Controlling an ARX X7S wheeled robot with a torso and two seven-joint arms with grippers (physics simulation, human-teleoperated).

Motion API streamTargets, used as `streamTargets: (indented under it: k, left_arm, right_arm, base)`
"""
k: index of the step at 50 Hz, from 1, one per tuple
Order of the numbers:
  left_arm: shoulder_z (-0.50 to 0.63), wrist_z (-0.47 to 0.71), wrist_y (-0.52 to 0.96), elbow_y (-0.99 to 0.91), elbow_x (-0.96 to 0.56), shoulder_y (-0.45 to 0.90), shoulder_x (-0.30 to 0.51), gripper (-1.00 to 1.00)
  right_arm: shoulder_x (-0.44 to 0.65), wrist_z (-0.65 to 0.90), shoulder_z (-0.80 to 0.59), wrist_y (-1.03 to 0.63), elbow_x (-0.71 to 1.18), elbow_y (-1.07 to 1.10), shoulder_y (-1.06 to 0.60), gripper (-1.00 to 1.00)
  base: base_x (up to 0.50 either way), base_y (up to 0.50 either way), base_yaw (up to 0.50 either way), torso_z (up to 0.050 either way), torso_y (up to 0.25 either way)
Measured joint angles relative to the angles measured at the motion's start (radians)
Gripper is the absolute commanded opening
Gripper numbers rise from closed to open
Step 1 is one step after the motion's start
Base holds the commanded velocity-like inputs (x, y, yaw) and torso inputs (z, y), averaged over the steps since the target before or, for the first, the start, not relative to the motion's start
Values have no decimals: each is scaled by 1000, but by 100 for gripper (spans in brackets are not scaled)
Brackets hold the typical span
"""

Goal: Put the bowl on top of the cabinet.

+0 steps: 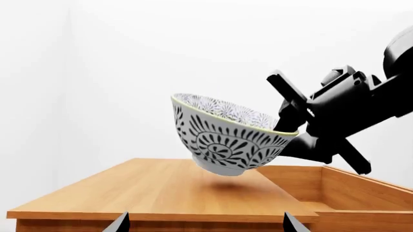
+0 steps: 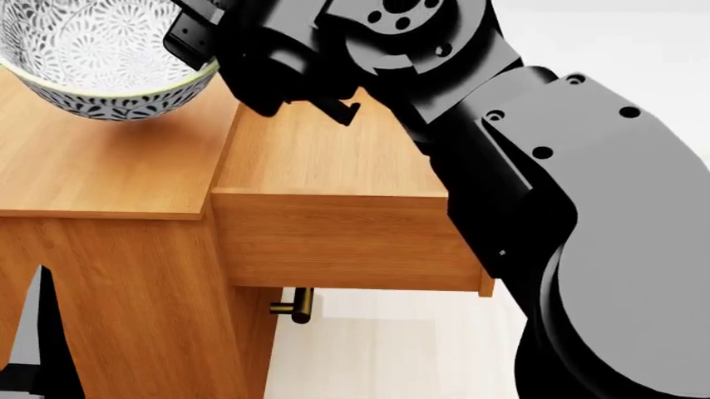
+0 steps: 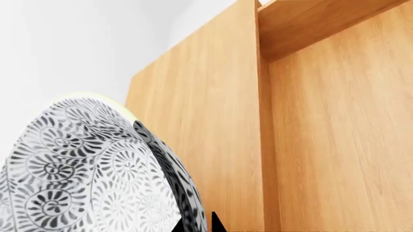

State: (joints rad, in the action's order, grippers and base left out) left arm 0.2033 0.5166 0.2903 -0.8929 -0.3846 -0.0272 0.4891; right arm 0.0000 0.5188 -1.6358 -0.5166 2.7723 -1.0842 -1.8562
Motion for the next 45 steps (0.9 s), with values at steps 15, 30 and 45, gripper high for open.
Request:
streamTargets:
  k: [15, 30, 45]
  left_arm:
    - [5, 4, -2, 1, -3, 2, 4, 100]
    - [10, 10, 2, -5, -6, 4, 8, 100]
    - [19, 10, -8, 1, -3, 3, 11, 100]
  right_arm:
    - [0, 3, 0, 5, -14, 9, 13, -100]
    - [1, 3, 4, 9, -25, 14, 22, -100]
    - [0, -10, 17, 22, -44, 22, 21, 100]
  base:
    - [0, 0, 0, 0, 0]
    - [0, 0, 0, 0, 0]
    - [0, 0, 0, 0, 0]
